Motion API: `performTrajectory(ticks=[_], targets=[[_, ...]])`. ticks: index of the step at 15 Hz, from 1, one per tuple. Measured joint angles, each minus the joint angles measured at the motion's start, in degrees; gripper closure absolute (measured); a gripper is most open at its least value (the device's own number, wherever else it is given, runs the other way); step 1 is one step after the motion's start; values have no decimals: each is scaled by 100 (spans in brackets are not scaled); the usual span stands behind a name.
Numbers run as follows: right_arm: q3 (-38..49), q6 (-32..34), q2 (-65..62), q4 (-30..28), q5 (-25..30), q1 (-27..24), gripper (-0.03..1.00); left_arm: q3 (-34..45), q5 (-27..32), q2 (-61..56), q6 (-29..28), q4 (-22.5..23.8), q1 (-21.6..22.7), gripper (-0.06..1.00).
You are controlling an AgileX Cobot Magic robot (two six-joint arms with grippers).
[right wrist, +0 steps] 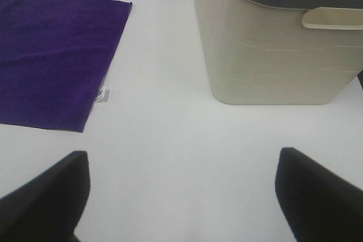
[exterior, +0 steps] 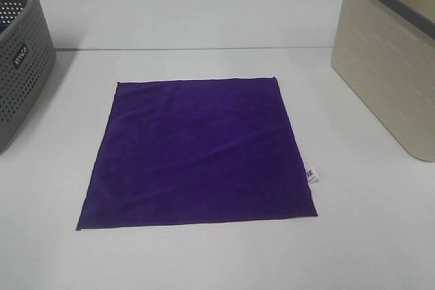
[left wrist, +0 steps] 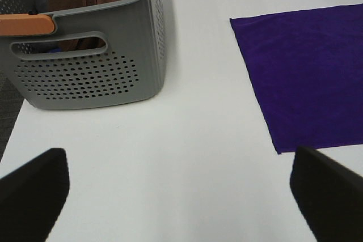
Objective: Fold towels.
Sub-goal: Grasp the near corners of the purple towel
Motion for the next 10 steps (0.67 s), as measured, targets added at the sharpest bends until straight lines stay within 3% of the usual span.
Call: performTrajectory(ticks=[10], targets=[[0, 0, 0, 0, 0, 0, 8, 0, 0, 0, 0, 69, 0, -4]])
